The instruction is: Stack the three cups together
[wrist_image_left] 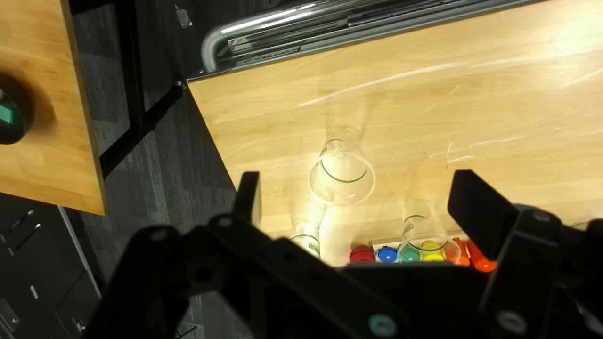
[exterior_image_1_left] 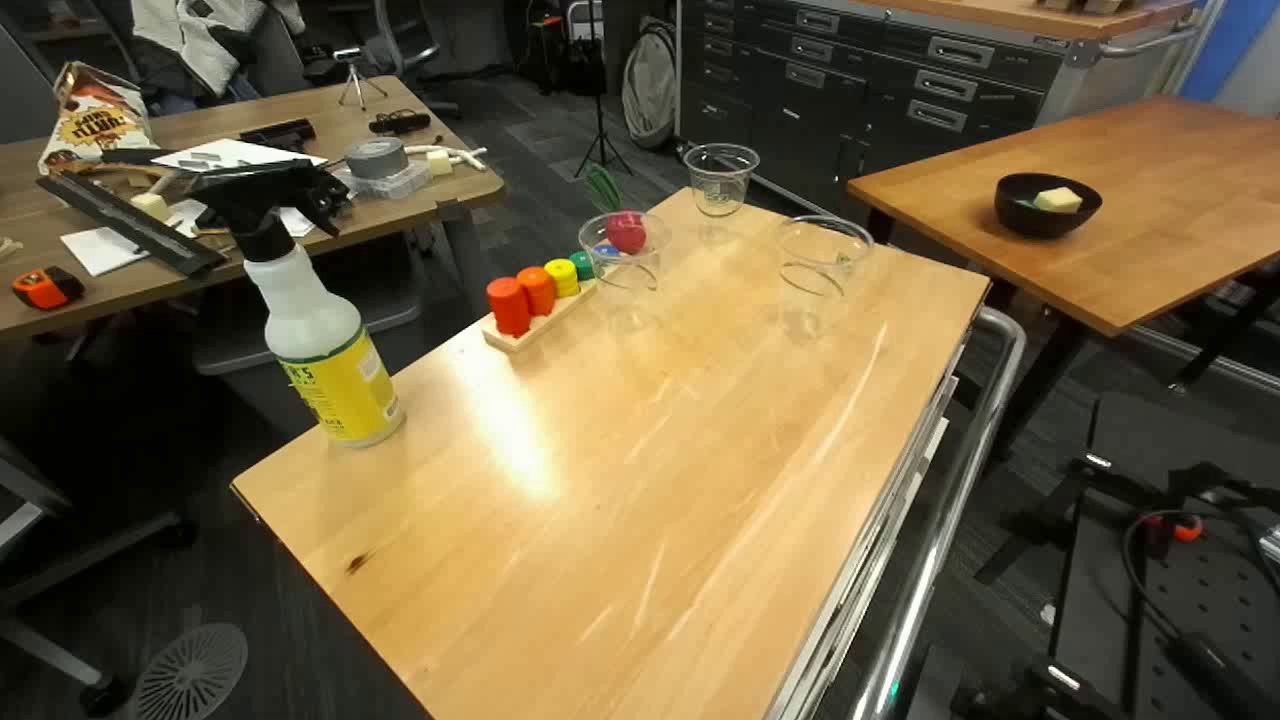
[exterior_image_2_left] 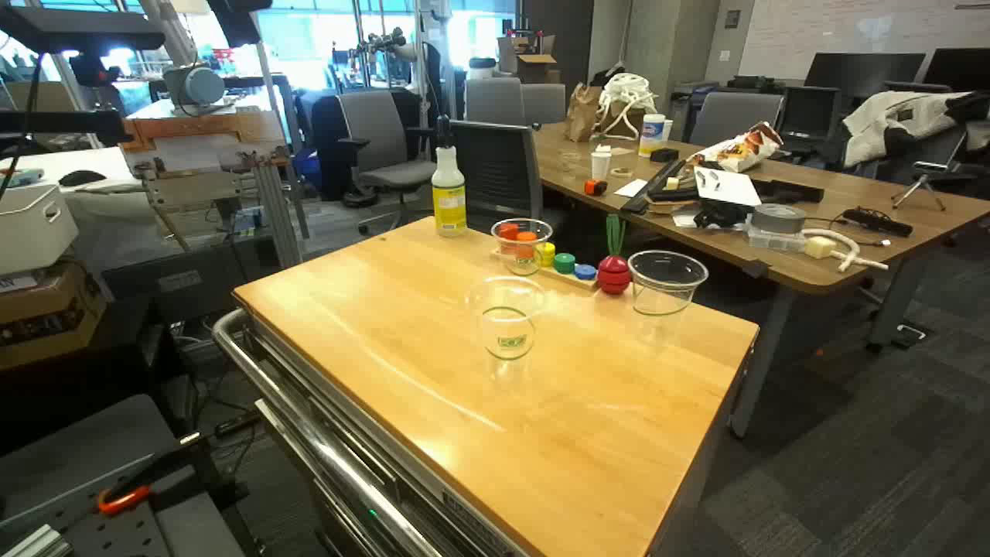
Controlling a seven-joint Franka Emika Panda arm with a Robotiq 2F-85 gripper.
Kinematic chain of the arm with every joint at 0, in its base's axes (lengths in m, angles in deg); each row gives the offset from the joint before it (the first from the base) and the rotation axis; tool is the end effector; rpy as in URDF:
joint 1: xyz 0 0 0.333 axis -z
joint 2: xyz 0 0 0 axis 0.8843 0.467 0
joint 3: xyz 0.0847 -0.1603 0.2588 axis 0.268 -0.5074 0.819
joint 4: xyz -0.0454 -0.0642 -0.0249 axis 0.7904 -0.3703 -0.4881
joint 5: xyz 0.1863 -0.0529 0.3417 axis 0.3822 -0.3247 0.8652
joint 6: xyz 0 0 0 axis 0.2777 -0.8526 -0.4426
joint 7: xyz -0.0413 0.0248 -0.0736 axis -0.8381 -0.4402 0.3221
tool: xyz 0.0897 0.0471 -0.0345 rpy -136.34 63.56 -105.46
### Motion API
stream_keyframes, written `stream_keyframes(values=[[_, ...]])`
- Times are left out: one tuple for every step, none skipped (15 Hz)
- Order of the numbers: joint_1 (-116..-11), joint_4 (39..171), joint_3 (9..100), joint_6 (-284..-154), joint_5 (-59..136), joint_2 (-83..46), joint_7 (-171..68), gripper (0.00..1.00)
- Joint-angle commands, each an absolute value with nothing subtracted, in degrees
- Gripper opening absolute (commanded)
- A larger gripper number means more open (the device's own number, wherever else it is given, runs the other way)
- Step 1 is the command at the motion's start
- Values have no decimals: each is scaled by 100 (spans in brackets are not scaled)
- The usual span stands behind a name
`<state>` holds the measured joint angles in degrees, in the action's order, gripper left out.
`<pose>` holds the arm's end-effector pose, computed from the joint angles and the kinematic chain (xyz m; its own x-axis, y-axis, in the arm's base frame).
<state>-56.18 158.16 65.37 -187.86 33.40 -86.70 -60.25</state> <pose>0.2979 0.0025 0.5596 0.9558 -0.2050 0.2108 -0.2456 -0.9508 0.1890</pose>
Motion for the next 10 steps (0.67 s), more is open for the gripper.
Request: stream_keyframes(values=[[-5686, 15778, 6493, -18768, 3298, -8655, -6067, 100], [-5686, 15752, 6493, -18768, 3299, -8662, -6066, 100], [-5685, 15738, 6493, -18767, 3299, -8678, -6066, 100], [-5685, 15743, 6494, -18777, 3299, -8693, -6067, 100], [-5687, 15700, 6473, -18802, 3324, -8594, -6054, 100], [-5695, 15649, 6412, -18846, 3362, -8470, -6008, 100], [-5677, 15577, 6331, -18903, 3380, -8295, -5961, 100], [-5641, 15482, 6222, -18990, 3425, -8048, -5945, 100], [-5611, 15393, 6116, -19047, 3436, -7833, -5899, 100], [-5587, 15289, 5968, -19173, 3446, -7547, -5818, 100]])
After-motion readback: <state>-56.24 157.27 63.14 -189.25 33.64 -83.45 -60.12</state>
